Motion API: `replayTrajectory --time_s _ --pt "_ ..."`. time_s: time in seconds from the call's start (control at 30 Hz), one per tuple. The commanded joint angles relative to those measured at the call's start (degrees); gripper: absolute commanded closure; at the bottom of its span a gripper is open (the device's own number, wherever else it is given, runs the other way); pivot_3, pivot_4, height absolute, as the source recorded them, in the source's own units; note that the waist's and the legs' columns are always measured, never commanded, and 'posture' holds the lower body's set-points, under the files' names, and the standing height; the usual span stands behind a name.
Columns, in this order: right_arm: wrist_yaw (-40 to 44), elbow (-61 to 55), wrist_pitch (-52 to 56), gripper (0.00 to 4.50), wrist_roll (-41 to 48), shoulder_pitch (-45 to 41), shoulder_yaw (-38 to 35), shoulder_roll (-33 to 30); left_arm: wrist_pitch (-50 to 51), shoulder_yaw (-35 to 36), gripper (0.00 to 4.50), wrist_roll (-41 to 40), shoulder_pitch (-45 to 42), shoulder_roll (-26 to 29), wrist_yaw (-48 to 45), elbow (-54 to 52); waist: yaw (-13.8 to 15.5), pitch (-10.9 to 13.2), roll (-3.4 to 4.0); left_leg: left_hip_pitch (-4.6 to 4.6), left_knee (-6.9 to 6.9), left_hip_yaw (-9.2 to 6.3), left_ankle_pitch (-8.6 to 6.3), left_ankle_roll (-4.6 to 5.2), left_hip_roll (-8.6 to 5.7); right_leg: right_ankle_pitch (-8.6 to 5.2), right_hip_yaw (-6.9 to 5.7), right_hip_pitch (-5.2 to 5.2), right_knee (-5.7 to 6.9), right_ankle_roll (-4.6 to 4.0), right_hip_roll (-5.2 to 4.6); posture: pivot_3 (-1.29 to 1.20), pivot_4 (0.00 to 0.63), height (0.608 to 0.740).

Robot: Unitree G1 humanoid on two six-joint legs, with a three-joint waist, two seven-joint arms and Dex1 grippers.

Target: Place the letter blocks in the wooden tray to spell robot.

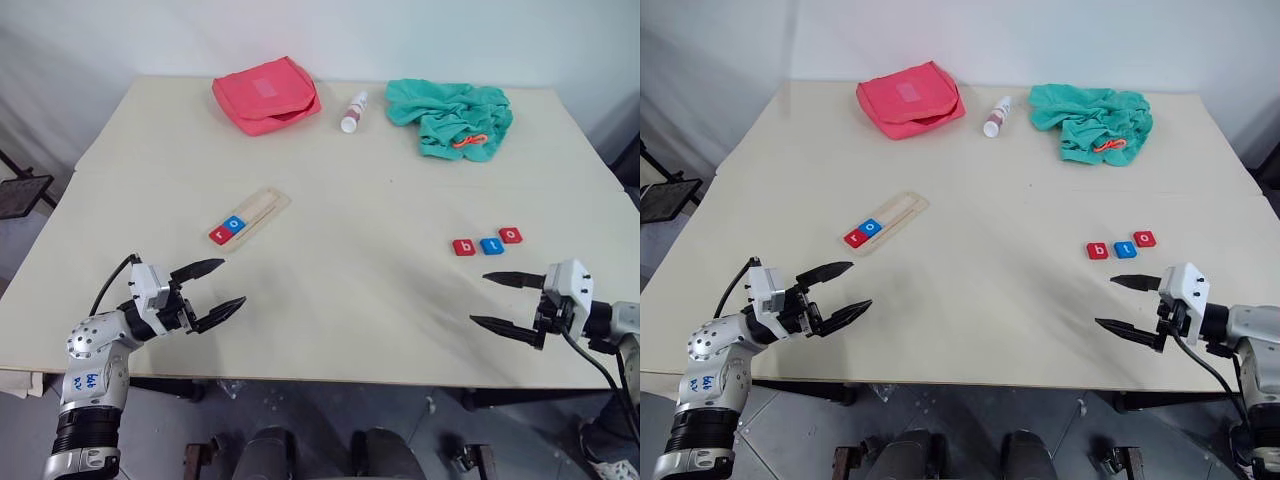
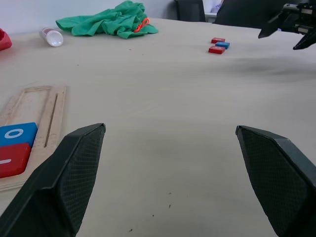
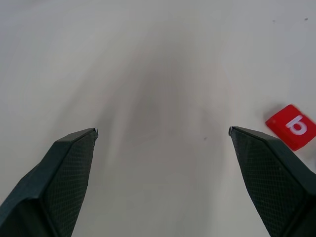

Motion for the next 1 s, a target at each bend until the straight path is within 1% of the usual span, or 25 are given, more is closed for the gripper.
replayTrajectory --time_s 0.03,0.2,0.37,0.7,0.8,0.87,1.0 --pt "0.0 0.3 -0.6 0.05 0.2 -1.0 -1.1 -1.3 -0.4 0.9 0.00 -0.9 -0.1 0.1 0.6 -1.0 0.0 0.0 0.00 0.00 0.00 0.00 0.00 0.00 0.00 0.00 0.00 0.00 0.00 0.00 0.00 0.00 0.150 0.740" --pt "-0.4 0.7 -0.4 0.05 -0.3 -1.8 -0.9 -1.1 -0.3 0.5 0.00 0.5 -0.2 0.4 2.8 -1.5 0.0 0.0 0.00 0.00 0.00 0.00 0.00 0.00 0.00 0.00 0.00 0.00 0.00 0.00 0.00 0.00 0.150 0.740" --pt "-0.3 0.8 -0.1 0.05 -0.7 -2.3 -0.4 -0.8 0.4 0.9 0.00 -0.5 1.0 0.5 3.5 -3.9 0.0 0.0 0.00 0.00 0.00 0.00 0.00 0.00 0.00 0.00 0.00 0.00 0.00 0.00 0.00 0.00 0.150 0.740" --pt "-0.3 2.0 -0.1 0.05 -0.9 -4.0 0.8 -0.6 4.7 5.2 0.00 -2.6 10.3 3.0 6.2 -13.2 -0.1 0.0 0.01 0.01 0.00 0.00 0.00 0.00 0.02 0.00 0.03 0.00 -0.01 0.00 -0.01 0.00 0.150 0.740" --pt "-0.6 2.2 0.5 0.05 -0.9 -4.9 1.5 -0.3 8.9 6.2 0.00 -3.5 14.1 3.7 7.7 -16.2 -0.1 0.0 0.01 0.00 -0.01 0.00 -0.01 0.01 0.02 0.00 0.04 0.02 -0.03 0.00 -0.03 0.00 0.150 0.740" --pt "-0.2 1.4 1.0 0.05 -0.6 -4.7 1.7 -0.2 10.4 5.9 0.00 -3.0 12.9 4.2 8.9 -15.6 0.1 0.0 0.04 0.01 -0.02 -0.02 0.00 0.01 0.02 0.00 0.04 0.02 -0.03 -0.01 -0.03 0.00 0.150 0.740" --pt "-0.2 -0.4 1.7 0.05 -0.3 -4.5 1.8 0.0 14.6 3.4 0.00 -0.1 5.2 5.4 12.3 -11.5 0.4 0.0 0.03 0.00 0.11 -0.12 0.00 0.01 0.02 0.00 -0.02 0.13 -0.03 -0.01 -0.03 0.00 0.150 0.740"
